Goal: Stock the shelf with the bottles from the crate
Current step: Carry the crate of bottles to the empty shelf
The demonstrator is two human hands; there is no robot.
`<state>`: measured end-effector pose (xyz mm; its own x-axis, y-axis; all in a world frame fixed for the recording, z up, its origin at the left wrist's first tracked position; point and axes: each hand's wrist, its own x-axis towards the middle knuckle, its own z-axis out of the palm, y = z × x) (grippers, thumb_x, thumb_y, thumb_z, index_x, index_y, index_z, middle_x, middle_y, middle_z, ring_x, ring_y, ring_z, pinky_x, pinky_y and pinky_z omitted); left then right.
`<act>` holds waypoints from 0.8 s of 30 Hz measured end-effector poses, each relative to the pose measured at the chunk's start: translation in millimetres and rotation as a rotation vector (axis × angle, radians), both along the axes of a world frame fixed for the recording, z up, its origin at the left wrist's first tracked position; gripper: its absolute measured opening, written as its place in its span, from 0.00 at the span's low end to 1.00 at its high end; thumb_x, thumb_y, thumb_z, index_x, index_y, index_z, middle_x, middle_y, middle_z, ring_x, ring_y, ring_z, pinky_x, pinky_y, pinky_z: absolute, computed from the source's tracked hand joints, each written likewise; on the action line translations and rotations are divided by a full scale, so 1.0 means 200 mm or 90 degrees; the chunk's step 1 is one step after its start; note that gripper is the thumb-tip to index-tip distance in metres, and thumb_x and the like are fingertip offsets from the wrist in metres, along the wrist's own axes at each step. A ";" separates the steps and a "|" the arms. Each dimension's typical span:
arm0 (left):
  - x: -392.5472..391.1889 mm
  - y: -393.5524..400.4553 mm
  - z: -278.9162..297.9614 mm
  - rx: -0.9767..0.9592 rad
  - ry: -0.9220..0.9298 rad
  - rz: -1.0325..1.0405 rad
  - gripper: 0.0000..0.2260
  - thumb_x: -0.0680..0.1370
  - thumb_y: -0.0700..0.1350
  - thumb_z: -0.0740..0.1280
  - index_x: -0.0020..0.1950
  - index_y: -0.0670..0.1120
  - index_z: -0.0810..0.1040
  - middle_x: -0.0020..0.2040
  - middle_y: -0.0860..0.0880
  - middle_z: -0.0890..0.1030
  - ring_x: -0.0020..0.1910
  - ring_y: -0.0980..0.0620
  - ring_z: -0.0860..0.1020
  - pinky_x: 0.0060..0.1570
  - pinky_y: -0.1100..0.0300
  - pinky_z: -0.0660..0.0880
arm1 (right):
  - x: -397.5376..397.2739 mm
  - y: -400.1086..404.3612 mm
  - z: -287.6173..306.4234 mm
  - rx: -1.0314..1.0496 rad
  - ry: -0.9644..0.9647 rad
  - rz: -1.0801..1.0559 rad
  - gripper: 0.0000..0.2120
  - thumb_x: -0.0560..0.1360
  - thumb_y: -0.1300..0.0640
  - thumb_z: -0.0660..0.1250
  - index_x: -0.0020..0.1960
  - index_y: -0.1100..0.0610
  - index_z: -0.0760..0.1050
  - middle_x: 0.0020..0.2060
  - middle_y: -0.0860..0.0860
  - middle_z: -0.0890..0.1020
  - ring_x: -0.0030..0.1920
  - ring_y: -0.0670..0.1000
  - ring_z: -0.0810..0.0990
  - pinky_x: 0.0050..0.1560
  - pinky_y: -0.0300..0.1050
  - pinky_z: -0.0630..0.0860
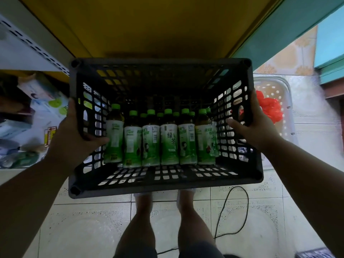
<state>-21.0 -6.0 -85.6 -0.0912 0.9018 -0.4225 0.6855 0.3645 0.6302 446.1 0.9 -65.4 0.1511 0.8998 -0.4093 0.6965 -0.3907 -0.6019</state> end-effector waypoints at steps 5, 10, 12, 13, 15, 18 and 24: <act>-0.02 0.00 -0.02 -0.013 -0.014 0.054 0.56 0.67 0.42 0.80 0.78 0.69 0.45 0.55 0.47 0.80 0.39 0.47 0.84 0.44 0.44 0.81 | 0.01 0.00 0.00 0.000 0.128 -0.048 0.55 0.69 0.60 0.78 0.76 0.27 0.46 0.49 0.49 0.82 0.44 0.50 0.82 0.49 0.57 0.82; -0.01 0.00 -0.02 0.010 -0.011 0.069 0.52 0.65 0.53 0.80 0.77 0.70 0.49 0.53 0.50 0.80 0.43 0.47 0.83 0.40 0.47 0.82 | 0.01 0.00 -0.01 0.018 0.143 -0.054 0.55 0.67 0.63 0.80 0.78 0.32 0.51 0.61 0.46 0.81 0.49 0.39 0.83 0.56 0.54 0.81; -0.01 -0.01 0.00 0.020 -0.014 0.080 0.51 0.66 0.53 0.80 0.77 0.70 0.50 0.54 0.49 0.81 0.44 0.48 0.83 0.39 0.52 0.80 | 0.01 -0.01 -0.01 0.028 0.161 -0.061 0.54 0.67 0.64 0.80 0.78 0.34 0.53 0.60 0.45 0.81 0.47 0.37 0.83 0.55 0.53 0.81; 0.00 -0.03 0.01 0.030 -0.010 0.087 0.50 0.66 0.52 0.80 0.77 0.69 0.51 0.54 0.49 0.81 0.44 0.48 0.82 0.39 0.55 0.78 | 0.01 -0.01 0.00 0.035 0.172 -0.063 0.53 0.67 0.64 0.80 0.78 0.34 0.54 0.59 0.44 0.82 0.48 0.38 0.83 0.56 0.55 0.81; 0.03 -0.06 0.08 0.049 0.002 0.100 0.50 0.67 0.51 0.80 0.78 0.68 0.50 0.52 0.51 0.80 0.44 0.48 0.81 0.40 0.56 0.76 | 0.02 -0.02 0.06 0.038 0.183 -0.070 0.53 0.65 0.60 0.81 0.77 0.33 0.56 0.61 0.45 0.81 0.57 0.45 0.82 0.59 0.61 0.79; 0.06 -0.13 0.27 0.067 -0.001 0.109 0.50 0.68 0.49 0.80 0.78 0.68 0.50 0.50 0.53 0.79 0.44 0.54 0.79 0.41 0.61 0.73 | 0.02 -0.06 0.26 0.042 0.176 -0.060 0.54 0.63 0.57 0.82 0.77 0.32 0.54 0.66 0.46 0.79 0.61 0.49 0.81 0.59 0.64 0.78; 0.13 -0.34 0.91 0.082 -0.015 0.155 0.50 0.68 0.51 0.79 0.72 0.74 0.46 0.49 0.62 0.77 0.45 0.60 0.77 0.47 0.59 0.72 | 0.02 -0.19 0.92 0.072 0.183 -0.049 0.55 0.60 0.54 0.83 0.77 0.33 0.56 0.68 0.43 0.77 0.65 0.47 0.77 0.64 0.59 0.76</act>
